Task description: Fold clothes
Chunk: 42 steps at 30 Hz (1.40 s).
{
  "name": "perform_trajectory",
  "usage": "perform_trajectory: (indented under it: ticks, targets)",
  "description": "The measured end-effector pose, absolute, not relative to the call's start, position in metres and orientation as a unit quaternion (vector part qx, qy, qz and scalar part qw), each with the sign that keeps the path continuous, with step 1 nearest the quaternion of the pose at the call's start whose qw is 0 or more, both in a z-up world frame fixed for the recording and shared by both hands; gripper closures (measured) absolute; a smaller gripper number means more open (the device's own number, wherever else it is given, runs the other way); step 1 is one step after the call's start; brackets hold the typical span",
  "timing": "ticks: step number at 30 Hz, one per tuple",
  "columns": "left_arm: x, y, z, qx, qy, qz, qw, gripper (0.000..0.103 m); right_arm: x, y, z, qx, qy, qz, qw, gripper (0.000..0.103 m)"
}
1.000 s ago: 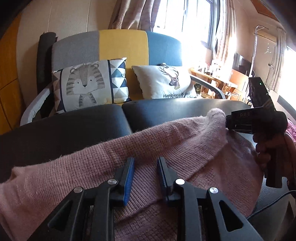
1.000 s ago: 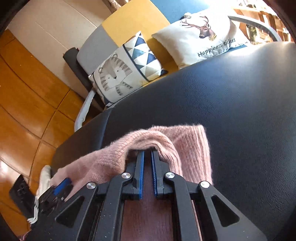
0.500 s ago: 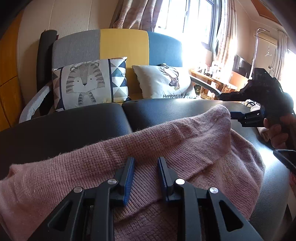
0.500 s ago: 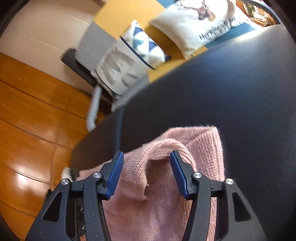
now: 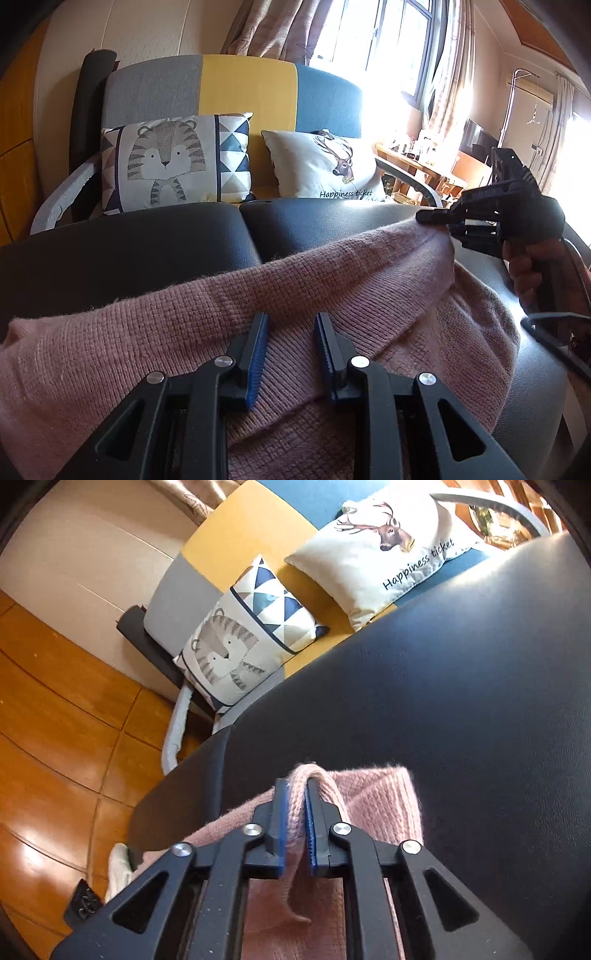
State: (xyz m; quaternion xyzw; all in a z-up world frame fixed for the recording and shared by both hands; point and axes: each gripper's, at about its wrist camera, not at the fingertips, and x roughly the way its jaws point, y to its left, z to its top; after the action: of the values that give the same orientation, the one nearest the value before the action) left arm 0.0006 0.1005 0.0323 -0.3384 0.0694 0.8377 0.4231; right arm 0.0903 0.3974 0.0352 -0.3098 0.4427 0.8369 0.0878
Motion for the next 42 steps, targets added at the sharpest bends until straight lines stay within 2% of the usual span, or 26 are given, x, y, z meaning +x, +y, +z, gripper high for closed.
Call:
perform_trajectory:
  ticks: [2, 5, 8, 11, 13, 16, 18, 21, 24, 26, 34, 36, 37, 39, 42]
  targets:
    - [0.000, 0.100, 0.032, -0.339, 0.068, 0.837, 0.424, 0.077, 0.107, 0.402, 0.041, -0.288, 0.447, 0.840, 0.106, 0.078]
    - [-0.001, 0.099, 0.032, -0.341, 0.063, 0.836, 0.426, 0.077, 0.126, 0.396, 0.063, -0.258, 0.416, 0.864, 0.119, 0.078]
    - [-0.002, 0.099, 0.031, -0.343, 0.060, 0.835, 0.427, 0.077, 0.113, 0.367, 0.078, -0.289, 0.332, 0.895, 0.078, 0.078]
    - [-0.001, 0.100, 0.031, -0.343, 0.063, 0.835, 0.425, 0.077, 0.084, 0.336, 0.071, -0.352, 0.245, 0.903, 0.041, 0.078]
    - [-0.001, 0.100, 0.031, -0.342, 0.063, 0.836, 0.425, 0.077, 0.067, 0.338, 0.053, -0.394, 0.214, 0.891, 0.075, 0.078]
    - [-0.001, 0.098, 0.031, -0.343, 0.058, 0.834, 0.428, 0.077, 0.054, 0.357, 0.033, -0.404, 0.208, 0.880, 0.140, 0.095]
    - [-0.002, 0.097, 0.030, -0.346, 0.052, 0.832, 0.431, 0.077, 0.059, 0.364, 0.036, -0.382, 0.232, 0.882, 0.149, 0.095]
    - [-0.005, 0.095, 0.029, -0.350, 0.043, 0.828, 0.435, 0.077, 0.082, 0.368, 0.052, -0.336, 0.263, 0.890, 0.160, 0.086]
    - [-0.006, 0.094, 0.028, -0.352, 0.036, 0.826, 0.438, 0.077, 0.130, 0.364, 0.068, -0.300, 0.270, 0.903, 0.150, 0.068]
    - [-0.007, 0.094, 0.028, -0.354, 0.033, 0.825, 0.439, 0.077, 0.160, 0.358, 0.075, -0.294, 0.262, 0.908, 0.141, 0.053]
    - [-0.009, 0.093, 0.028, -0.355, 0.031, 0.824, 0.440, 0.077, 0.205, 0.308, 0.036, -0.364, 0.210, 0.901, 0.108, 0.052]
    - [-0.009, 0.094, 0.029, -0.354, 0.033, 0.825, 0.439, 0.077, 0.199, 0.304, 0.026, -0.370, 0.221, 0.896, 0.111, 0.070]
    - [-0.008, 0.094, 0.029, -0.354, 0.034, 0.826, 0.438, 0.077, 0.196, 0.303, 0.022, -0.375, 0.227, 0.891, 0.115, 0.092]
    - [-0.007, 0.094, 0.029, -0.354, 0.035, 0.826, 0.438, 0.077, 0.197, 0.307, 0.019, -0.370, 0.251, 0.885, 0.126, 0.096]
    - [-0.008, 0.094, 0.029, -0.355, 0.033, 0.825, 0.439, 0.077, 0.210, 0.320, 0.018, -0.359, 0.295, 0.873, 0.150, 0.097]
